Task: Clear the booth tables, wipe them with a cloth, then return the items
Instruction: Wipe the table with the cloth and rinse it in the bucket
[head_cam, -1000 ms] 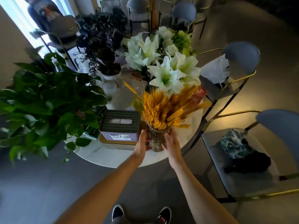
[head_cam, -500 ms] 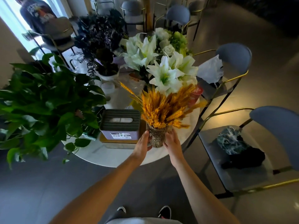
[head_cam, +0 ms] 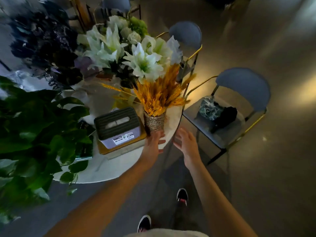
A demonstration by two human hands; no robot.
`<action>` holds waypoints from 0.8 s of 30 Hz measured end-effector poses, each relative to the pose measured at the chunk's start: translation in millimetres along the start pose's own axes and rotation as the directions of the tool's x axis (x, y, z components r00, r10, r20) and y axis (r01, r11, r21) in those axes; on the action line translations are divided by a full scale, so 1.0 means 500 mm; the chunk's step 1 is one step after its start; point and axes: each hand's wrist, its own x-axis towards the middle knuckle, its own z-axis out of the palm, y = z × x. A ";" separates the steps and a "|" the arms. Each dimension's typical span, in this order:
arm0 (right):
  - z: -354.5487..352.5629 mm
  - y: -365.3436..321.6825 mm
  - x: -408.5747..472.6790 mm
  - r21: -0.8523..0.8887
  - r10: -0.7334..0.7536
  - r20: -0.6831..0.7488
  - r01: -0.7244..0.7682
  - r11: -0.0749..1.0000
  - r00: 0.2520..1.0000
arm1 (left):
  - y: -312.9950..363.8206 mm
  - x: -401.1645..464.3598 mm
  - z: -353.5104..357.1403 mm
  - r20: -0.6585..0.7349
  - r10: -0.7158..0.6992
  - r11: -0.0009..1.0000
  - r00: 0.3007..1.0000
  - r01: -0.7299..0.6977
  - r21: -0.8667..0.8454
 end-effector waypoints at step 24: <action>-0.685 0.082 -0.510 0.242 -0.023 -0.785 0.341 0.908 0.619 | -0.159 -0.448 0.617 0.781 -0.135 0.935 0.610 -0.183 0.305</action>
